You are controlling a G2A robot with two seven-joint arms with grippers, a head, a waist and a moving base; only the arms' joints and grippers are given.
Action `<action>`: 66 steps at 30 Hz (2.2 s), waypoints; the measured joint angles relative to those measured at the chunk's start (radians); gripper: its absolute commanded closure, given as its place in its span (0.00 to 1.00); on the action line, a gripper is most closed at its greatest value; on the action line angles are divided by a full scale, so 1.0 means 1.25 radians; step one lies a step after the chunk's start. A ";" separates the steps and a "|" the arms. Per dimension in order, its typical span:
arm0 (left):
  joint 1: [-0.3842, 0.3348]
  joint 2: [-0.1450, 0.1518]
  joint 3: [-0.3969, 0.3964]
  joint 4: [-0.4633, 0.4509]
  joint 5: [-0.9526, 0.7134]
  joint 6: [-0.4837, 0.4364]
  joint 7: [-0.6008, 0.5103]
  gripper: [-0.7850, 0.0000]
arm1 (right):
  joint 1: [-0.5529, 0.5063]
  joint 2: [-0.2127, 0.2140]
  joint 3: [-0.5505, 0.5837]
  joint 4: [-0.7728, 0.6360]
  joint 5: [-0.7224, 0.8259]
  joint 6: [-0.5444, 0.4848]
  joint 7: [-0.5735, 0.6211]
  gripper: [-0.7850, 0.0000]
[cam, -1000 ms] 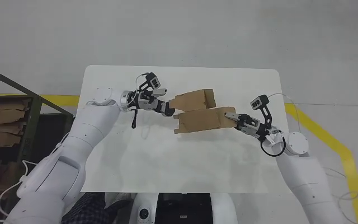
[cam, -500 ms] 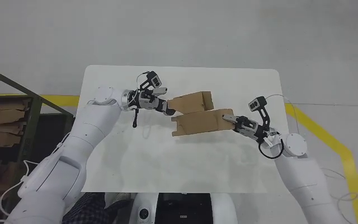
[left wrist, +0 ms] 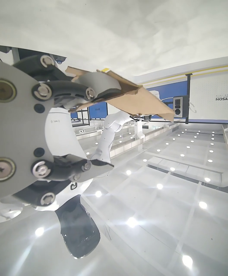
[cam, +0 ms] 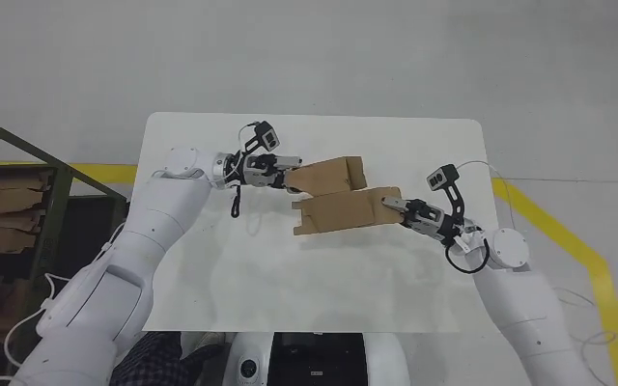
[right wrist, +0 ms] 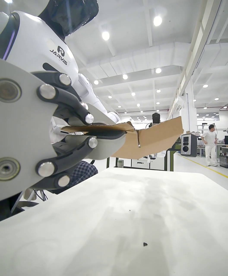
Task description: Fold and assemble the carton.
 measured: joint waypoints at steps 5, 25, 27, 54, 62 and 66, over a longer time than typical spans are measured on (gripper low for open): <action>-0.007 -0.005 0.002 0.007 0.033 -0.003 0.014 0.59 | 0.000 0.000 0.000 -0.008 0.000 0.002 -0.002 1.00; -0.013 -0.021 -0.010 0.036 0.074 0.012 0.029 1.00 | -0.021 0.004 0.025 -0.051 -0.001 0.008 -0.006 0.00; -0.011 -0.022 -0.015 0.033 0.069 0.011 0.020 1.00 | -0.022 0.004 0.027 -0.049 -0.003 0.011 -0.011 0.00; 0.066 0.003 -0.071 -0.145 0.142 -0.002 0.001 1.00 | -0.014 0.011 0.052 -0.074 -0.010 0.009 0.017 0.00; 0.089 0.011 -0.080 -0.188 0.141 -0.002 0.001 1.00 | 0.006 0.005 0.024 -0.060 0.033 0.005 0.069 0.20; 0.098 0.013 -0.075 -0.208 0.137 0.003 -0.004 1.00 | 0.019 0.001 0.009 -0.043 0.050 -0.006 0.084 0.17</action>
